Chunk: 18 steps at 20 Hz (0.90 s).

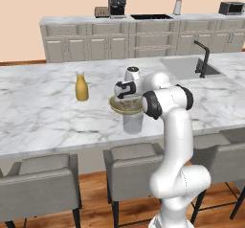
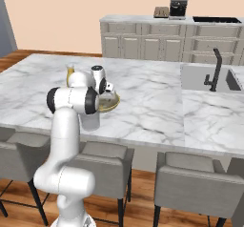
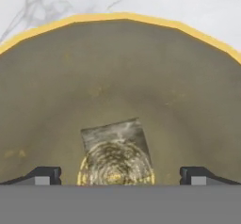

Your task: There are two ice cubes in the ice bowl. Place both ice cubes in the glass cup.

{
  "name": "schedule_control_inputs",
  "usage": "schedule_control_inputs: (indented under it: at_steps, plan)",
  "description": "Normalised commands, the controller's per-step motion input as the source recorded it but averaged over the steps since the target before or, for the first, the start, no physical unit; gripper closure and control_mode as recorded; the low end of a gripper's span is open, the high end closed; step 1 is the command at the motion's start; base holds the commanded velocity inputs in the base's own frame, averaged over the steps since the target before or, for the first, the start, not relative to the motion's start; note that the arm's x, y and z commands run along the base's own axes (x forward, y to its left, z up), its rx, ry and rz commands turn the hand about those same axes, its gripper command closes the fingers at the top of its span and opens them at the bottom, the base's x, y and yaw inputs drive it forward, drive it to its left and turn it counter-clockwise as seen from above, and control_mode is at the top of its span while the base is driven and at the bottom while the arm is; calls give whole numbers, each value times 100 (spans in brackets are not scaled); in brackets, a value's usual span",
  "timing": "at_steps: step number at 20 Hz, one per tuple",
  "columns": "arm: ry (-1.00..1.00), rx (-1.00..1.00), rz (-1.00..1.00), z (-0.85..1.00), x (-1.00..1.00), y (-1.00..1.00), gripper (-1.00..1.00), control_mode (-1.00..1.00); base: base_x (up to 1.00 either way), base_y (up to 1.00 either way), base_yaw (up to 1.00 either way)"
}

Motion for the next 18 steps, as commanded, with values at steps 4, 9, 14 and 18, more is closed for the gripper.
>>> schedule_control_inputs:
  at_steps: [4, 9, 14, 18]
  plan:
    - [0, 0, 0, -26, 53, 9, -100, -100, 0, 0, 0]
    - [1, 0, 0, -25, 16, 2, -100, -100, 0, 0, 0]
    - [2, 0, 0, -22, -4, 0, -100, -100, 0, 0, 0]
    - [0, 0, 3, -1, -44, 0, -100, -100, 0, 0, 0]
